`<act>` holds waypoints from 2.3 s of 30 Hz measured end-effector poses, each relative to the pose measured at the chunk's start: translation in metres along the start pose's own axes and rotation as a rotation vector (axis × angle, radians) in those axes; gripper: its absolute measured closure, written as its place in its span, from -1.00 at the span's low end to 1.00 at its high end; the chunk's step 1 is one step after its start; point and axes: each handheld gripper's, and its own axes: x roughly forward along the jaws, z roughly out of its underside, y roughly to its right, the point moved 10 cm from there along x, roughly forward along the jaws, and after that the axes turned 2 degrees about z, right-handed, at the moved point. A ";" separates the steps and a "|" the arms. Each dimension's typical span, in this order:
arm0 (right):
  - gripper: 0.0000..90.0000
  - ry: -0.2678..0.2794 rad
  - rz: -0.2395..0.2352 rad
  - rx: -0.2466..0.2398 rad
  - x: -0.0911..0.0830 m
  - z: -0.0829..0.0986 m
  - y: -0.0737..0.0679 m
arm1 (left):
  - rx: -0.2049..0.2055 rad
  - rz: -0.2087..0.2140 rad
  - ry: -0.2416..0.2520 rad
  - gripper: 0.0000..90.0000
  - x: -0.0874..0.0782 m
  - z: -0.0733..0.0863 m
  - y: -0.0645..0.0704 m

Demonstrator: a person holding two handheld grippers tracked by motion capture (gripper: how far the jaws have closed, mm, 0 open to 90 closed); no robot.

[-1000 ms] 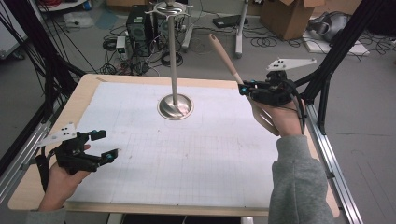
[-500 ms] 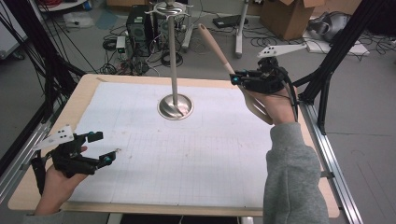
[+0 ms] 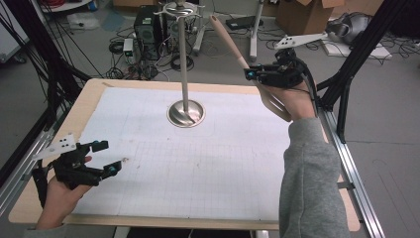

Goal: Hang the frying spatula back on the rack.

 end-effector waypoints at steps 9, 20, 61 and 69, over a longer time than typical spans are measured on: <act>0.74 0.009 -0.011 0.008 0.000 -0.004 0.008 | -0.018 0.008 0.012 -0.96 0.000 0.003 -0.001; 0.74 0.008 -0.023 0.005 -0.003 -0.014 0.011 | -0.028 0.017 0.027 -0.96 0.001 0.000 -0.002; 0.74 -0.026 -0.052 0.021 0.028 -0.018 0.012 | -0.032 0.014 0.021 -0.96 -0.001 0.003 -0.005; 0.74 -0.018 -0.067 0.016 0.028 -0.020 0.009 | -0.035 0.012 0.020 -0.96 -0.001 0.003 -0.006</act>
